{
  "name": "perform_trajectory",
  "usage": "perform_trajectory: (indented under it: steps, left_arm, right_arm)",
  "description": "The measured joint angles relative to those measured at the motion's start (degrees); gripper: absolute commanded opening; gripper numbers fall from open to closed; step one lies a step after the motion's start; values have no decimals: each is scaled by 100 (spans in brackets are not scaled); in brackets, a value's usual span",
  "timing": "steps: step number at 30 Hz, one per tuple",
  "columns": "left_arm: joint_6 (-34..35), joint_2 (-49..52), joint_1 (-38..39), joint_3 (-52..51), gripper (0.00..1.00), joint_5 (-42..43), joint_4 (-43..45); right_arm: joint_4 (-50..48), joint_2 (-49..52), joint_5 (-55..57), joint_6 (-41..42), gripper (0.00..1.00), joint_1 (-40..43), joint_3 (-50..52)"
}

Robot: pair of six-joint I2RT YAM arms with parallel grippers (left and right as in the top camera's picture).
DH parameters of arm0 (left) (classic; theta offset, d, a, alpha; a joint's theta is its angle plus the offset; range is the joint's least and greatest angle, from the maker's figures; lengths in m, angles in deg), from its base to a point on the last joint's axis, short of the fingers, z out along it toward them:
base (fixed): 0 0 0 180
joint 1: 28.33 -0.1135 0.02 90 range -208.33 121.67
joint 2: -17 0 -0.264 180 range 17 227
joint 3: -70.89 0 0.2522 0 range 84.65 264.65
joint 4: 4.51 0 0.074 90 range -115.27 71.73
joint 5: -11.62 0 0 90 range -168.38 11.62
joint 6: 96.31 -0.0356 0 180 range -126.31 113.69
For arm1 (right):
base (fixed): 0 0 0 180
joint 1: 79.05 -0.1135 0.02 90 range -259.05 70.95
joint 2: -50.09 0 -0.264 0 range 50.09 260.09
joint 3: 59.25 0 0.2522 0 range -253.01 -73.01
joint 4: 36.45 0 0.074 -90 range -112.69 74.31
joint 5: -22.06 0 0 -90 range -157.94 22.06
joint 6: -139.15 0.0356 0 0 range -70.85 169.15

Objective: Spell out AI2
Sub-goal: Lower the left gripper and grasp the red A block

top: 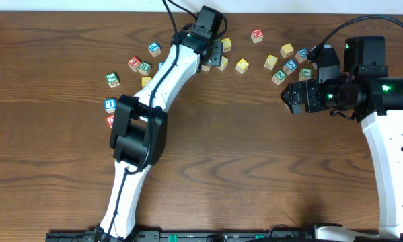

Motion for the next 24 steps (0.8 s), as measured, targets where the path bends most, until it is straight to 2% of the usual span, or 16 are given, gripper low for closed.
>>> perform_trajectory:
  steps: [24]
  left_arm:
    - [33,404,0,4,55,-81,212]
  right_arm:
    - [0,0,0,0,99,0,0]
